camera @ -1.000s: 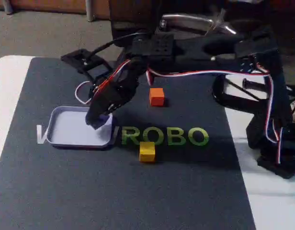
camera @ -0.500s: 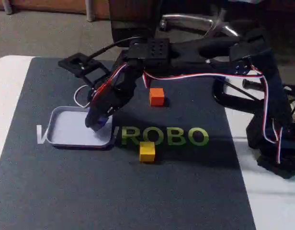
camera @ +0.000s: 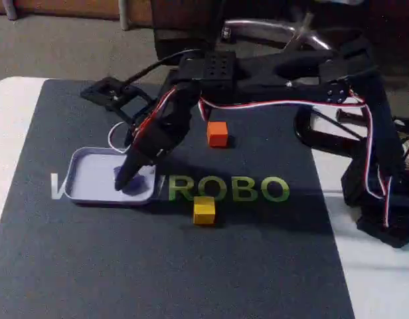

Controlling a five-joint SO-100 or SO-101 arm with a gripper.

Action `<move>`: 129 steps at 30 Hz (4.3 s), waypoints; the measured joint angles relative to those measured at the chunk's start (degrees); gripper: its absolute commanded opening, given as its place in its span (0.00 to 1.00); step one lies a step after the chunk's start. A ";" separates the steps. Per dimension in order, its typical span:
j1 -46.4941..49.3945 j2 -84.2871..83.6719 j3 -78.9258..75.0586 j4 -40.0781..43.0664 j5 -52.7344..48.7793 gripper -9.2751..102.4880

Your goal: Move blocks one by one until all three blocks are in the tray.

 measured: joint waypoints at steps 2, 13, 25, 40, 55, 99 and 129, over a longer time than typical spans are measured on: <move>0.00 2.46 0.00 2.81 -2.29 0.32; 0.00 13.71 -0.09 17.75 -18.90 0.32; 2.72 23.03 4.92 27.77 -37.09 0.32; 1.67 29.36 21.09 20.83 -43.77 0.32; -0.70 43.24 45.88 6.86 -47.37 0.32; -7.21 22.50 37.09 -1.58 -38.76 0.26; -6.86 20.92 28.30 -2.20 -25.75 0.01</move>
